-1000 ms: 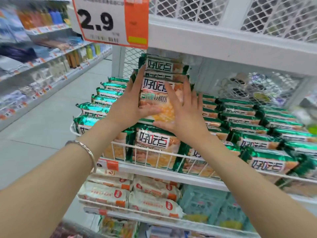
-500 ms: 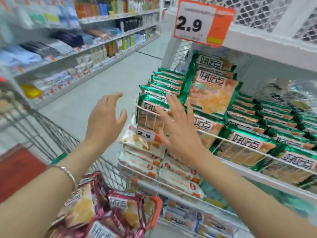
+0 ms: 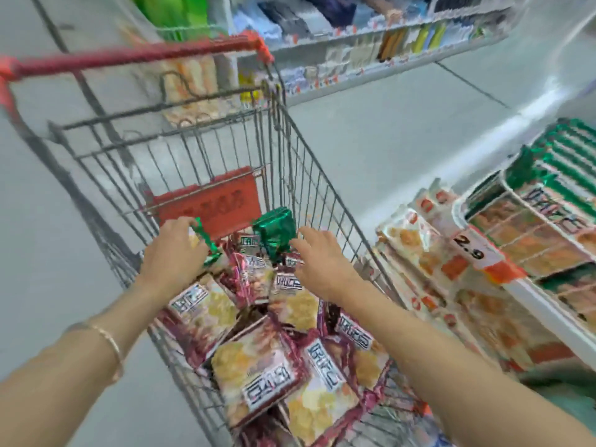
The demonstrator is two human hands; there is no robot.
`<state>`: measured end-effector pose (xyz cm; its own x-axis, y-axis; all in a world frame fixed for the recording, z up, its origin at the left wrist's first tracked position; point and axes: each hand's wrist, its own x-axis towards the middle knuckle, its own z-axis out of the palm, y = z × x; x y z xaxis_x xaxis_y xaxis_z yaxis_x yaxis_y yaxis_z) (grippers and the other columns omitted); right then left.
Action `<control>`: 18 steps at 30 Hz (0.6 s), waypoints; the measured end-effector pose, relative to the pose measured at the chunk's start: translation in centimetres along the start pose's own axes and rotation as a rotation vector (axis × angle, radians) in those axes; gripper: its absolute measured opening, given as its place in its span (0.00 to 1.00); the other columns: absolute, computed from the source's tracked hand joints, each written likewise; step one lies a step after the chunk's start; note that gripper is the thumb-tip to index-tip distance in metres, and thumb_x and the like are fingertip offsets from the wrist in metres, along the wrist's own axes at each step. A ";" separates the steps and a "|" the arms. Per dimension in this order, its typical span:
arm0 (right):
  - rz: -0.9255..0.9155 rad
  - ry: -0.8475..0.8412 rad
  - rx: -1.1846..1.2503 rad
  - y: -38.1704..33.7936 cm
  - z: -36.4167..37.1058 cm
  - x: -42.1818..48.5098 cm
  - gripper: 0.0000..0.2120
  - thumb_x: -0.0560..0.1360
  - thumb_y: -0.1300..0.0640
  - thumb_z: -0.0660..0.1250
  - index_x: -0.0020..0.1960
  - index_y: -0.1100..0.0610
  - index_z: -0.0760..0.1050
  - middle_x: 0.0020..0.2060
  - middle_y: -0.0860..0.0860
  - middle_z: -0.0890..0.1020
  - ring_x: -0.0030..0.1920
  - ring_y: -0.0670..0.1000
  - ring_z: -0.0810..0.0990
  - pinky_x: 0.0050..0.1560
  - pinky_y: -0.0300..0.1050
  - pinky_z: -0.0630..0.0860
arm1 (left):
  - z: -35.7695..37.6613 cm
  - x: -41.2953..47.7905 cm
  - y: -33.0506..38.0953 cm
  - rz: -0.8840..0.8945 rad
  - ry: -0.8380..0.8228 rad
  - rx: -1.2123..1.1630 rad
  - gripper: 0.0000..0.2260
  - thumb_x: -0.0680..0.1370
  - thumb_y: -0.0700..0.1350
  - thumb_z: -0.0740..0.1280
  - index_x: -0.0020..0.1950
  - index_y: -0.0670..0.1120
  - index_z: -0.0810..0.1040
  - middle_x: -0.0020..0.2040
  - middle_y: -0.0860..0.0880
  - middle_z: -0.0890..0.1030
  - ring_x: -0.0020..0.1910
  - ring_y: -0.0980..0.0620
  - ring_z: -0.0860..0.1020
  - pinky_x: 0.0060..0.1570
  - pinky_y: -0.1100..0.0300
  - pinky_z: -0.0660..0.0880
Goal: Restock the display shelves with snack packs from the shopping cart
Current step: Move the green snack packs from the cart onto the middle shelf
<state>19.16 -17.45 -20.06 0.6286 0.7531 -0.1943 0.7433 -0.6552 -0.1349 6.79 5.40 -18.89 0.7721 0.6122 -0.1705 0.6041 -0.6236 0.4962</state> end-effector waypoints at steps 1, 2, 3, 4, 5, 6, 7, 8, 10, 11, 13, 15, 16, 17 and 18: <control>0.022 -0.069 0.023 -0.1 0.9 0.8 0.28 0.77 0.57 0.63 0.77 0.58 0.64 0.76 0.59 0.64 0.76 0.59 0.62 0.77 0.57 0.55 | 0.3 -0.2 -0.5 -0.047 -0.023 -0.031 0.20 0.78 0.44 0.65 0.70 0.44 0.71 0.66 0.39 0.74 0.59 0.39 0.77 0.59 0.46 0.74; 0.040 -0.127 0.044 -0.1 1.8 1.6 0.29 0.77 0.56 0.63 0.77 0.57 0.64 0.75 0.59 0.65 0.75 0.59 0.63 0.76 0.56 0.58 | 0.6 -0.4 -0.8 -0.090 -0.043 -0.067 0.19 0.78 0.43 0.65 0.69 0.44 0.71 0.64 0.40 0.75 0.52 0.41 0.78 0.54 0.48 0.75; 0.051 -0.176 0.060 0.1 2.7 2.4 0.29 0.77 0.56 0.63 0.77 0.56 0.63 0.75 0.58 0.65 0.74 0.59 0.64 0.76 0.56 0.60 | 0.9 -0.6 -0.9 -0.133 -0.057 -0.108 0.18 0.79 0.43 0.65 0.68 0.44 0.71 0.61 0.41 0.76 0.46 0.44 0.77 0.50 0.50 0.74; 0.060 -0.212 0.069 0.3 3.6 3.3 0.29 0.77 0.55 0.63 0.77 0.55 0.63 0.75 0.58 0.66 0.74 0.59 0.65 0.75 0.55 0.61 | 1.2 -0.7 -0.8 -0.172 -0.061 -0.152 0.18 0.79 0.42 0.65 0.68 0.44 0.70 0.59 0.42 0.76 0.43 0.47 0.75 0.48 0.52 0.74; 0.075 -0.235 0.077 0.6 4.4 4.2 0.29 0.78 0.53 0.64 0.77 0.55 0.63 0.75 0.57 0.66 0.74 0.59 0.65 0.74 0.55 0.63 | 1.6 -0.6 -0.8 -0.203 -0.053 -0.187 0.18 0.78 0.41 0.65 0.68 0.44 0.71 0.57 0.44 0.76 0.42 0.48 0.74 0.46 0.52 0.74; 0.095 -0.244 0.092 0.8 5.0 5.2 0.29 0.78 0.51 0.65 0.77 0.56 0.63 0.74 0.57 0.67 0.73 0.59 0.66 0.73 0.56 0.64 | 2.0 -0.5 -0.8 -0.222 -0.041 -0.205 0.18 0.78 0.41 0.65 0.68 0.45 0.71 0.56 0.45 0.77 0.41 0.49 0.74 0.45 0.53 0.74; 0.109 -0.246 0.111 0.9 5.4 6.2 0.30 0.78 0.50 0.66 0.77 0.56 0.63 0.74 0.57 0.67 0.73 0.58 0.66 0.72 0.56 0.65 | 2.3 -0.5 -0.9 -0.240 -0.031 -0.217 0.17 0.78 0.41 0.65 0.68 0.45 0.71 0.56 0.46 0.77 0.39 0.51 0.74 0.43 0.54 0.73; 0.108 -0.239 0.128 1.0 5.6 7.4 0.30 0.77 0.51 0.67 0.76 0.57 0.64 0.73 0.57 0.68 0.73 0.58 0.67 0.72 0.56 0.66 | 2.6 -0.4 -0.8 -0.264 -0.022 -0.236 0.17 0.79 0.42 0.65 0.68 0.46 0.72 0.56 0.46 0.77 0.37 0.54 0.74 0.40 0.56 0.71; 0.078 -0.214 0.163 0.9 5.6 10.3 0.28 0.75 0.57 0.69 0.73 0.59 0.66 0.68 0.57 0.73 0.68 0.60 0.73 0.68 0.53 0.70 | 3.0 -0.2 -0.9 -0.315 -0.008 -0.283 0.16 0.80 0.42 0.64 0.68 0.46 0.72 0.61 0.45 0.78 0.36 0.61 0.72 0.34 0.60 0.68; 0.058 -0.204 0.171 0.9 5.5 11.9 0.27 0.75 0.59 0.69 0.72 0.60 0.66 0.66 0.58 0.74 0.65 0.60 0.75 0.65 0.53 0.72 | 3.2 -0.1 -1.0 -0.340 -0.001 -0.302 0.16 0.81 0.42 0.63 0.69 0.46 0.71 0.64 0.45 0.76 0.36 0.63 0.71 0.33 0.63 0.67; 0.034 -0.218 0.128 1.0 5.4 15.4 0.29 0.75 0.63 0.68 0.73 0.61 0.63 0.66 0.58 0.73 0.66 0.61 0.74 0.66 0.54 0.71 | 3.5 0.1 -1.4 -0.382 0.023 -0.326 0.16 0.81 0.43 0.63 0.70 0.47 0.71 0.69 0.46 0.73 0.36 0.63 0.72 0.33 0.65 0.68; 0.009 -0.246 0.020 1.5 6.1 18.7 0.28 0.75 0.65 0.66 0.74 0.60 0.62 0.67 0.58 0.72 0.67 0.60 0.72 0.67 0.55 0.70 | 3.7 0.4 -2.0 -0.428 0.050 -0.369 0.15 0.81 0.44 0.63 0.68 0.48 0.71 0.70 0.47 0.72 0.37 0.61 0.73 0.36 0.62 0.71; -0.015 -0.260 -0.087 2.0 6.6 19.9 0.29 0.75 0.65 0.65 0.74 0.60 0.61 0.67 0.58 0.71 0.68 0.60 0.71 0.67 0.56 0.68 | 3.9 0.5 -2.2 -0.449 0.061 -0.388 0.14 0.81 0.44 0.63 0.67 0.48 0.72 0.70 0.48 0.72 0.38 0.60 0.74 0.37 0.62 0.71; -0.040 -0.277 -0.193 2.4 7.2 20.7 0.31 0.75 0.64 0.66 0.75 0.60 0.59 0.68 0.58 0.70 0.70 0.59 0.68 0.70 0.57 0.65 | 4.1 0.6 -2.3 -0.466 0.063 -0.396 0.13 0.82 0.45 0.64 0.67 0.48 0.72 0.70 0.48 0.72 0.39 0.59 0.75 0.37 0.62 0.71; -0.062 -0.302 -0.271 2.8 7.9 21.2 0.33 0.75 0.64 0.66 0.77 0.60 0.56 0.70 0.58 0.68 0.73 0.59 0.65 0.74 0.58 0.60 | 4.2 0.6 -2.5 -0.477 0.061 -0.397 0.13 0.82 0.45 0.63 0.66 0.48 0.72 0.70 0.48 0.71 0.41 0.57 0.75 0.37 0.63 0.71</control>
<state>32.72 -3.82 -32.22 0.5155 0.7125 -0.4760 0.8361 -0.5398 0.0975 6.59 5.27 -23.83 0.4155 0.8129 -0.4082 0.7513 -0.0538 0.6578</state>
